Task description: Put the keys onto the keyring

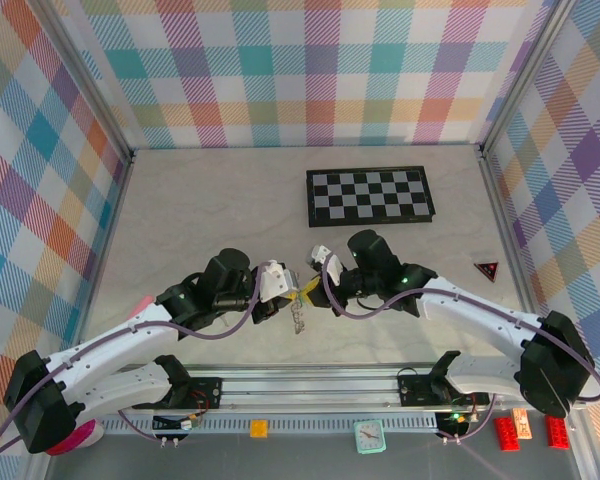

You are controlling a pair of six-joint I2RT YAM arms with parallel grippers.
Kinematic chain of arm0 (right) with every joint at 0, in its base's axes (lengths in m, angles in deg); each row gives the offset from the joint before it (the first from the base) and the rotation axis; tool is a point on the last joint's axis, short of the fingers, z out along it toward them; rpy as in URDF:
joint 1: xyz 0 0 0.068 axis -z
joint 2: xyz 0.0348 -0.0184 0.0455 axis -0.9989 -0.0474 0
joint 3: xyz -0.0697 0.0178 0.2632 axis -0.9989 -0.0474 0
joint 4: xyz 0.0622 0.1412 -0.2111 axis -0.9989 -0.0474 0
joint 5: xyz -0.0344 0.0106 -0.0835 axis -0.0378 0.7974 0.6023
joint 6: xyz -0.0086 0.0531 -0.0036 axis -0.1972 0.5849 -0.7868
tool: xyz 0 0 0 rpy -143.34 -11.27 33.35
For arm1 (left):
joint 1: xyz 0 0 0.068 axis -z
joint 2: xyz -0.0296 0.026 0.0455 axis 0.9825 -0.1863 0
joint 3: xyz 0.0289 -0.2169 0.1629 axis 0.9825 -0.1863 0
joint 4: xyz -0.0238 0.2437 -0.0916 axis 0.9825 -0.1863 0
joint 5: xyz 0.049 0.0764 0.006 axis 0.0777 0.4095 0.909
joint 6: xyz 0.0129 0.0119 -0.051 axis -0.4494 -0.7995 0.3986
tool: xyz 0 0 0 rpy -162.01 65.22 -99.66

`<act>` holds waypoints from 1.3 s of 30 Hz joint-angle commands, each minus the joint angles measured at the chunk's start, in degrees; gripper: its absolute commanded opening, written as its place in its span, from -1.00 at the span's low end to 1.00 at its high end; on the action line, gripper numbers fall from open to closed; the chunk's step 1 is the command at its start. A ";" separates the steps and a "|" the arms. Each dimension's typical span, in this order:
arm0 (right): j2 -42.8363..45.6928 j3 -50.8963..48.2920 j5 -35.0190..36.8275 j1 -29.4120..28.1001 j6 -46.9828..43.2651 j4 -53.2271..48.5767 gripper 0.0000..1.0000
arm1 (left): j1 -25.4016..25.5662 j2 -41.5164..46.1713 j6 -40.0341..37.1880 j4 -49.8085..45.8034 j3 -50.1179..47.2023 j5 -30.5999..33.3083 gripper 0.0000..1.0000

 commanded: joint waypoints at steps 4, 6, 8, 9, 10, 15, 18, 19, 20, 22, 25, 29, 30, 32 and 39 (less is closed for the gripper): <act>0.17 -1.24 4.90 -0.15 8.13 2.41 -1.00 | 1.31 0.54 -1.12 3.12 -0.71 0.42 -1.00; 0.18 -1.48 5.61 -0.15 10.59 2.37 -1.00 | 1.65 0.66 -1.48 3.29 -0.89 1.39 -1.00; -0.13 -1.77 5.38 -0.15 12.36 2.21 -1.00 | 2.01 1.03 -1.86 3.76 -1.22 2.41 -1.00; -0.30 -1.88 5.33 -0.15 13.01 2.05 -1.00 | 2.23 1.21 -2.10 3.98 -1.37 2.79 -1.00; -0.50 -1.92 5.17 -0.19 13.48 1.89 -1.00 | 2.54 1.44 -2.38 4.21 -1.57 3.35 -1.00; -0.77 -2.50 3.77 -0.06 15.32 2.26 -1.00 | 3.64 2.70 -3.71 5.09 -2.51 5.96 -1.00; -1.29 -2.24 2.50 -0.04 15.79 2.26 -1.00 | 4.03 3.34 -4.17 5.69 -3.16 7.08 -1.00; -1.53 -2.21 2.08 -0.01 16.01 2.26 -1.00 | 4.13 3.49 -4.34 5.92 -3.26 7.30 -1.00; -1.79 -2.12 1.68 -0.06 16.19 2.27 -1.00 | 4.30 3.59 -4.41 6.01 -3.39 7.57 -1.00; -2.10 -2.11 1.02 -0.04 16.52 2.40 -1.00 | 4.55 3.74 -4.56 6.11 -3.57 8.00 -1.00; -2.29 -1.76 0.57 -0.02 16.93 2.03 -1.00 | 4.73 3.71 -4.66 6.19 -3.79 8.60 -1.00; -1.41 -1.88 -1.72 -0.06 15.26 2.81 -1.00 | 4.75 2.48 -2.89 6.04 -3.54 9.28 -1.00; -0.60 -2.34 -1.34 -0.06 14.42 3.04 -1.00 | 4.81 2.08 -1.74 6.19 -3.45 9.64 -1.00; 1.89 -3.75 1.57 -0.09 11.13 2.55 -1.00 | 4.74 1.56 1.12 6.13 -3.44 10.41 -1.00; 8.07 -6.27 13.36 -1.17 -5.44 -0.62 -1.00 | 4.74 2.01 11.95 6.74 -2.97 10.29 -1.00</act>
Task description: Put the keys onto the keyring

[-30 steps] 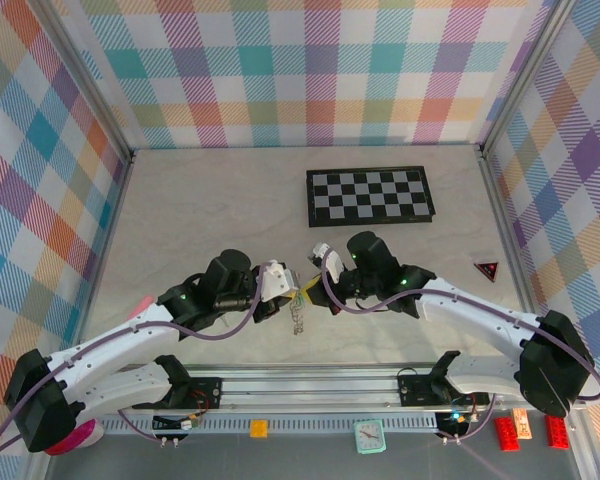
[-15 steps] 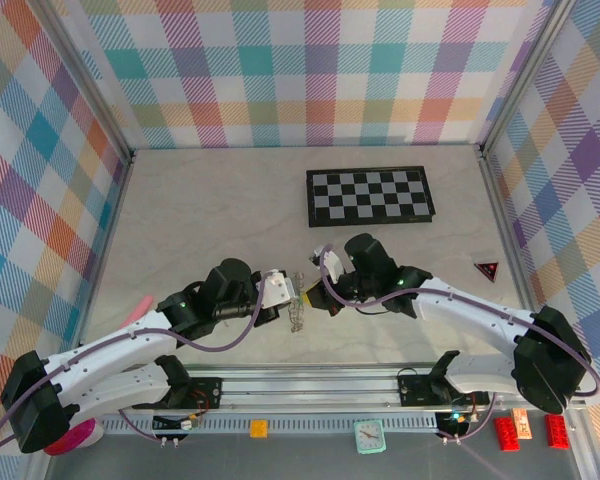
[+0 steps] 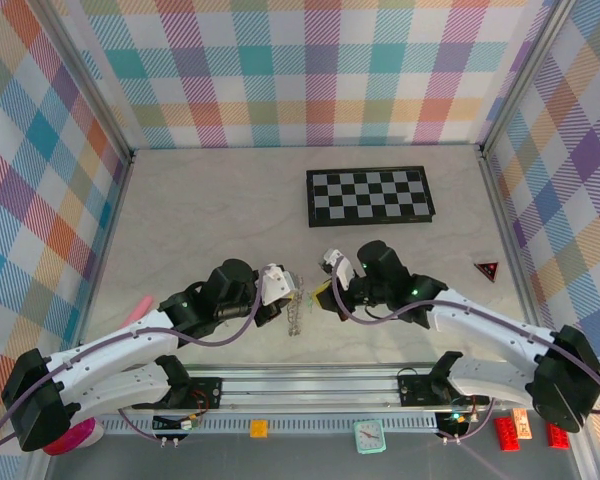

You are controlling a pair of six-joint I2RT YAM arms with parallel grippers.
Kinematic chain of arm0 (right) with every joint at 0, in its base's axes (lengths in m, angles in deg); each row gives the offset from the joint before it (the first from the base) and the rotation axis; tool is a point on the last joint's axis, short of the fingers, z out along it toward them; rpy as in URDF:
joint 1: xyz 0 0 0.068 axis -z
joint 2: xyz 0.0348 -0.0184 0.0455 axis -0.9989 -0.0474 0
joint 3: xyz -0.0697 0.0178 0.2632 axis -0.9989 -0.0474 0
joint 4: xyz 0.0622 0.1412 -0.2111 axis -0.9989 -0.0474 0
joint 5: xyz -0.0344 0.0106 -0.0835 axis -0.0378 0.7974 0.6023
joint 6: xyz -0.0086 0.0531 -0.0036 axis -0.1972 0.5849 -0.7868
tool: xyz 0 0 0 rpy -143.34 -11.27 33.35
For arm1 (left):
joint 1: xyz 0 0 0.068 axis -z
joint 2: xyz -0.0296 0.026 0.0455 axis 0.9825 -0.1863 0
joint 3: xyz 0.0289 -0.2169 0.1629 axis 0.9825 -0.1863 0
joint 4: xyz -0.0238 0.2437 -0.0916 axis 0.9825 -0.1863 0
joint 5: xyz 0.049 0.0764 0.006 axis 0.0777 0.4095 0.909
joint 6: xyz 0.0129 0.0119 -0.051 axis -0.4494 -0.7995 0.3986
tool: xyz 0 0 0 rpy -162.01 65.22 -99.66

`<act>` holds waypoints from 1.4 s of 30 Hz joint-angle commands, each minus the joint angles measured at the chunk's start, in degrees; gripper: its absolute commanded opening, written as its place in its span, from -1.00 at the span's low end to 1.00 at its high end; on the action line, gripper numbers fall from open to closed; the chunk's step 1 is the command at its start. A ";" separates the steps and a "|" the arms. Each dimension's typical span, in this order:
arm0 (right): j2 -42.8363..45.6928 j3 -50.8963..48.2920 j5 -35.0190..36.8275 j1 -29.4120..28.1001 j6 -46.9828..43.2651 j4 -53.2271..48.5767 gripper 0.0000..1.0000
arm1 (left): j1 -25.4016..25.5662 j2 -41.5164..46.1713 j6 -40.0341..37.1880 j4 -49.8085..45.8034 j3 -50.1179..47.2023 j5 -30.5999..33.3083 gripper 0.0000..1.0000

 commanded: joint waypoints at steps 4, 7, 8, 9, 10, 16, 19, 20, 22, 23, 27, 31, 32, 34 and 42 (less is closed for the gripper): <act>2.07 -0.38 7.02 -1.62 -17.47 0.76 -1.00 | 0.96 0.85 9.80 2.70 1.18 -2.28 -1.00; 2.63 -0.70 7.05 -2.12 -21.21 3.56 -1.00 | 0.96 1.02 11.68 2.96 1.18 -3.12 -1.00; 2.67 -0.86 6.57 -2.46 -22.64 4.29 -1.00 | 0.98 0.90 12.45 3.10 1.15 -3.31 -1.00; 2.64 -1.02 6.14 -2.76 -23.81 4.84 -1.00 | 0.96 0.80 13.13 3.26 1.20 -3.47 -1.00; 2.56 -1.20 5.57 -3.07 -25.26 5.50 -1.00 | 1.00 0.58 13.85 3.29 1.40 -3.87 -1.00; 0.64 -0.58 4.29 -4.08 -30.78 5.68 -1.00 | 0.96 -1.51 16.85 2.35 2.83 -4.54 -1.00; -0.07 -0.26 6.77 -5.18 -32.87 5.93 -1.00 | 0.96 -2.13 17.75 2.35 3.03 -4.73 -1.00; -0.18 -0.25 7.90 -5.69 -33.72 5.88 -1.00 | 0.96 -2.27 18.05 2.28 3.18 -4.65 -1.00; -0.27 -0.37 9.92 -6.56 -35.07 5.65 -1.00 | 0.96 -2.32 18.40 2.01 3.45 -4.49 -1.00; -0.12 -0.42 11.07 -6.80 -35.44 5.65 -1.00 | 1.00 -2.32 18.65 1.84 3.54 -4.43 -1.00; 0.78 -1.52 14.59 -7.60 -36.41 6.64 -1.00 | 1.02 -2.17 19.93 1.56 3.64 -4.11 -1.00; 0.33 -1.56 15.90 -8.14 -36.57 6.91 -1.00 | 0.96 -2.41 21.73 1.80 3.45 -4.86 -1.00; 0.56 -1.72 15.99 -8.23 -36.28 7.42 -1.00 | 0.98 -2.41 22.24 1.74 3.46 -4.99 -1.00; 1.16 -2.35 16.54 -8.32 -36.19 8.45 -1.00 | 0.96 -2.27 23.09 1.31 3.33 -4.85 -1.00; 1.56 -3.47 17.17 -8.88 -37.10 8.32 -1.00 | 0.96 -2.47 27.90 4.81 1.62 -5.37 -1.00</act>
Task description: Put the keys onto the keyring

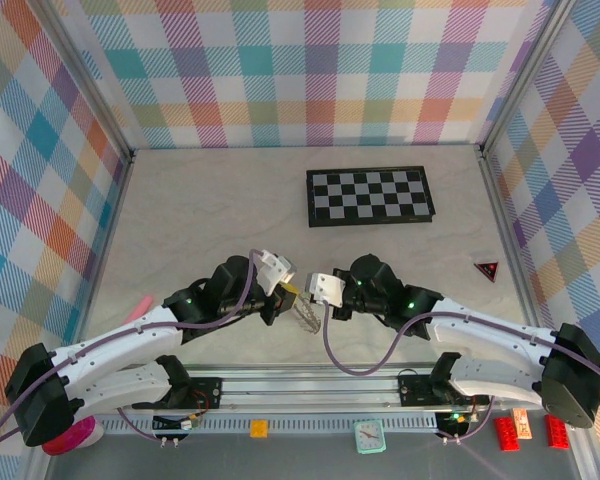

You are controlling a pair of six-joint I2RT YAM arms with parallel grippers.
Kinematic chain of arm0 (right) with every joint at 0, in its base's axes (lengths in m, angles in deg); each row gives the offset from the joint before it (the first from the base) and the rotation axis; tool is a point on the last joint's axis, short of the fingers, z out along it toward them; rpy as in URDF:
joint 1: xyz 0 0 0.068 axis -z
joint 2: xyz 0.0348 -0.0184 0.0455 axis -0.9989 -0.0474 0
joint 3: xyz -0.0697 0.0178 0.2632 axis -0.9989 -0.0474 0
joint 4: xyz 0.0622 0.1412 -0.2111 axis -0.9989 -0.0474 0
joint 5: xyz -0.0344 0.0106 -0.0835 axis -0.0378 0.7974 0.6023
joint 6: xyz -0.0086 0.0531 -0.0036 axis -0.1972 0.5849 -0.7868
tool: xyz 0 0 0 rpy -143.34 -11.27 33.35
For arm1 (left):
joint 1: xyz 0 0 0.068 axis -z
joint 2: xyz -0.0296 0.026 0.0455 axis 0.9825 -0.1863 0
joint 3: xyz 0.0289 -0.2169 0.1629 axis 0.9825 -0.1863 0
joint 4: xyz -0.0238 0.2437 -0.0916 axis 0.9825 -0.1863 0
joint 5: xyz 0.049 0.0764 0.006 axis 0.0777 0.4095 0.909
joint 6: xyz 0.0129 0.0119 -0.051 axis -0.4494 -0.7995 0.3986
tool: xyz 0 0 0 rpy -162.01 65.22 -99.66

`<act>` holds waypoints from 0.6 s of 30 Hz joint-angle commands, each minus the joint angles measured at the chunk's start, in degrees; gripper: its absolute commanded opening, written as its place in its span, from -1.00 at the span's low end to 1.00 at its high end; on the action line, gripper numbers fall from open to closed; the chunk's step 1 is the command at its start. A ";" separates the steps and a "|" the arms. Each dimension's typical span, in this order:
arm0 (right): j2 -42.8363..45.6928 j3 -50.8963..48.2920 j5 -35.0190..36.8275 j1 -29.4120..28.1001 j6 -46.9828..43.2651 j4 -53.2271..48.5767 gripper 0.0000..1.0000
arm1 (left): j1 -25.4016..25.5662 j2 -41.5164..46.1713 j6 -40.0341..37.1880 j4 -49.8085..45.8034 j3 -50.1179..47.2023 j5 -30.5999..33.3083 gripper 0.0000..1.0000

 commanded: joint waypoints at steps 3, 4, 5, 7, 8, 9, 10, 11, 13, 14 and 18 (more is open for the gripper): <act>1.44 -2.11 0.74 -0.69 -1.36 3.65 -1.00 | 0.97 -0.03 2.97 3.75 -0.04 -1.59 -1.00; 1.62 -2.40 0.74 -0.67 -1.33 3.77 -1.00 | 0.97 0.06 2.95 3.65 -0.06 -1.57 -1.00; 1.75 -2.39 0.76 -0.74 -1.17 3.89 -1.00 | 0.97 -0.06 2.97 3.65 -0.08 -1.68 -1.00; 1.90 -2.33 0.40 -0.73 -0.78 4.13 -1.00 | 0.97 -0.07 2.97 3.75 -0.06 -1.85 -1.00; 2.07 -2.33 0.23 -0.68 -0.59 4.25 -1.00 | 0.96 -0.11 3.02 3.80 -0.06 -1.89 -1.00; 2.25 -2.47 0.15 -0.74 -0.46 4.49 -1.00 | 0.96 -0.18 2.89 3.77 -0.06 -1.85 -1.00; 2.41 -2.43 0.19 -0.68 -0.36 4.68 -1.00 | 0.96 -0.26 2.91 3.75 0.02 -1.85 -1.00; 2.60 -2.56 0.39 -0.71 -0.20 4.91 -1.00 | 0.96 -0.29 2.96 3.74 0.02 -1.85 -1.00; 3.03 -2.75 0.78 -0.73 -0.10 5.40 -1.00 | 1.00 -0.38 3.02 3.73 0.02 -1.85 -1.00; 3.22 -2.78 0.91 -0.73 -0.10 5.81 -1.00 | 0.96 -0.38 3.06 3.69 0.02 -1.79 -1.00; 3.38 -2.94 1.00 -0.73 -0.18 6.71 -1.00 | 0.96 -0.56 3.40 3.66 0.20 -1.37 -1.00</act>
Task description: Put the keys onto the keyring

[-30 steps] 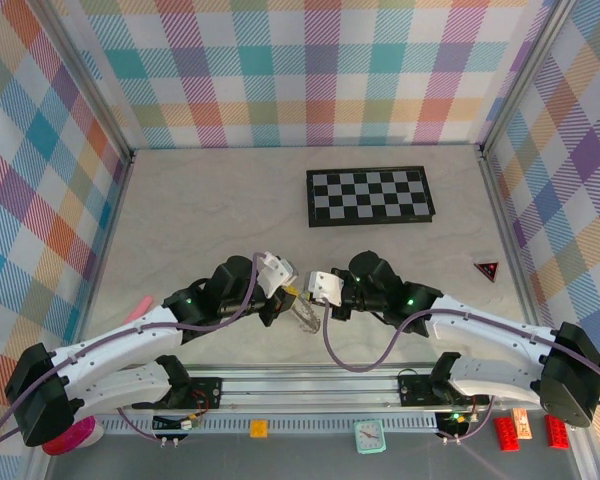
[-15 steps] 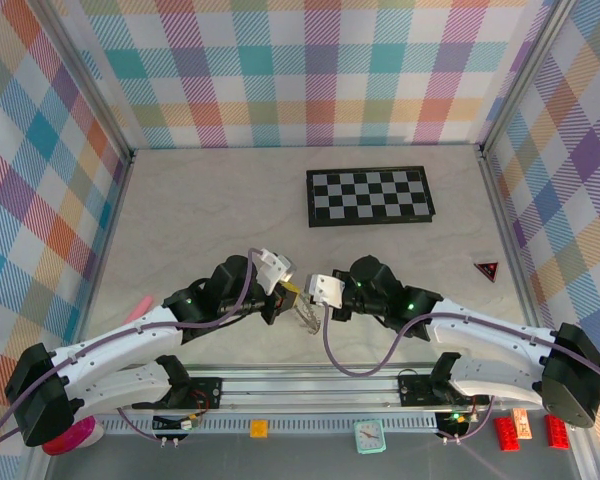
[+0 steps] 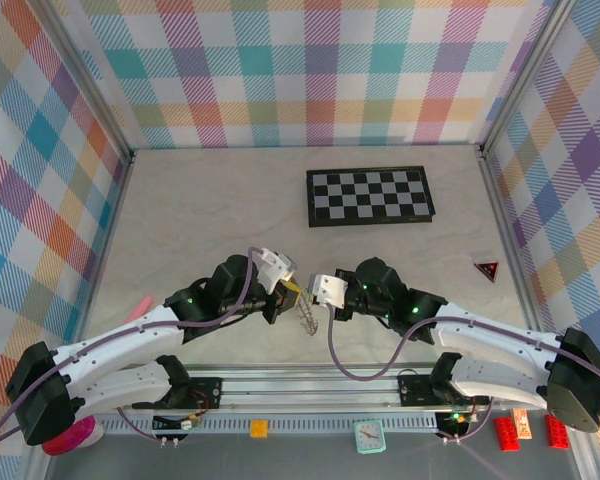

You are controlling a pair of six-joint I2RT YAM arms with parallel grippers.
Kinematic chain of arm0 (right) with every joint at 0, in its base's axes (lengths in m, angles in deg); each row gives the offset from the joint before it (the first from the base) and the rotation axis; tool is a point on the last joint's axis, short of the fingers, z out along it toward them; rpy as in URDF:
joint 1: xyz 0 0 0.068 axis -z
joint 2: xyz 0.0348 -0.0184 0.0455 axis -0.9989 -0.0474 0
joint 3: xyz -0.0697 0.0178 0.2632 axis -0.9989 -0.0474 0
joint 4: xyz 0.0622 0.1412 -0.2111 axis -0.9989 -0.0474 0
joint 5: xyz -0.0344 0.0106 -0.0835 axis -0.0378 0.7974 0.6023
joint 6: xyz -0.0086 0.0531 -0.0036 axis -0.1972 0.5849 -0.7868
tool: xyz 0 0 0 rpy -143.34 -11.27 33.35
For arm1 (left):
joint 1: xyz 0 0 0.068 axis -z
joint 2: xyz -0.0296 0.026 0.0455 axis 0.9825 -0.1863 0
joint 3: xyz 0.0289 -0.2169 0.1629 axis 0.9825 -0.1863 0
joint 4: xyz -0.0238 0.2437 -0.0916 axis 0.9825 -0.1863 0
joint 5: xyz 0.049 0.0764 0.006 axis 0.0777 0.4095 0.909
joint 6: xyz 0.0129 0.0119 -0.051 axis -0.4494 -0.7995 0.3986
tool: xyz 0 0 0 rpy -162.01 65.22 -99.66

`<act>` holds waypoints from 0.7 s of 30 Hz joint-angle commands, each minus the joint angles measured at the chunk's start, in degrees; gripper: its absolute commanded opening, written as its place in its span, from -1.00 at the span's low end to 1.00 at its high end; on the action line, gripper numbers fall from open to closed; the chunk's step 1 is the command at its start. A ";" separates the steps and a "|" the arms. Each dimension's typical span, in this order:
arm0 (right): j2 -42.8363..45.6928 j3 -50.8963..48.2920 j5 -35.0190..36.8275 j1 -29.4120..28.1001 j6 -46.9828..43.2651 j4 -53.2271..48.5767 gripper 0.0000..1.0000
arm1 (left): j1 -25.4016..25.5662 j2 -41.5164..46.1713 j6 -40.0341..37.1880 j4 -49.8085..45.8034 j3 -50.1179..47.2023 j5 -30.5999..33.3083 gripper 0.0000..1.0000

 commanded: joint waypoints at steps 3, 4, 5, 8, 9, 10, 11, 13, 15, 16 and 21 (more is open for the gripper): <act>0.91 -0.75 -0.12 -0.34 0.01 3.06 -1.00 | 0.96 -0.20 1.29 1.99 0.29 -0.56 -1.00; 0.90 -0.81 -0.20 -0.40 -0.03 2.97 -1.00 | 0.96 -0.22 1.34 2.02 0.29 -0.56 -1.00; 0.84 -0.87 -0.24 -0.39 -0.09 3.13 -1.00 | 0.96 -0.30 1.42 2.12 0.29 -0.56 -1.00; 0.82 -1.07 -0.09 -0.48 -0.30 3.06 -1.00 | 0.99 -0.34 1.60 2.27 0.29 -0.48 -1.00; 0.82 -1.18 -0.08 -0.44 -0.42 3.00 -1.00 | 0.96 -0.32 1.60 2.24 0.29 -0.47 -1.00; 0.78 -1.17 0.10 -0.48 -0.51 2.88 -1.00 | 0.96 -0.40 1.60 2.28 0.37 -0.47 -1.00; 0.67 -1.24 0.30 -0.57 -0.67 2.98 -1.00 | 0.96 -0.43 1.60 2.37 0.37 -0.47 -1.00; 0.41 -1.08 0.46 -0.70 -1.08 2.80 -1.00 | 0.96 -0.51 1.69 2.46 0.44 -0.65 -1.00; 0.12 -0.98 0.71 -0.85 -1.30 2.89 -1.00 | 0.96 -0.57 1.69 2.43 0.42 -0.67 -1.00; -0.01 -0.98 0.81 -0.93 -1.39 2.89 -1.00 | 0.96 -0.53 1.67 2.50 0.42 -0.73 -1.00; -0.49 -0.93 0.90 -1.14 -1.73 2.93 -1.00 | 0.97 -0.61 1.86 2.61 0.37 -0.73 -1.00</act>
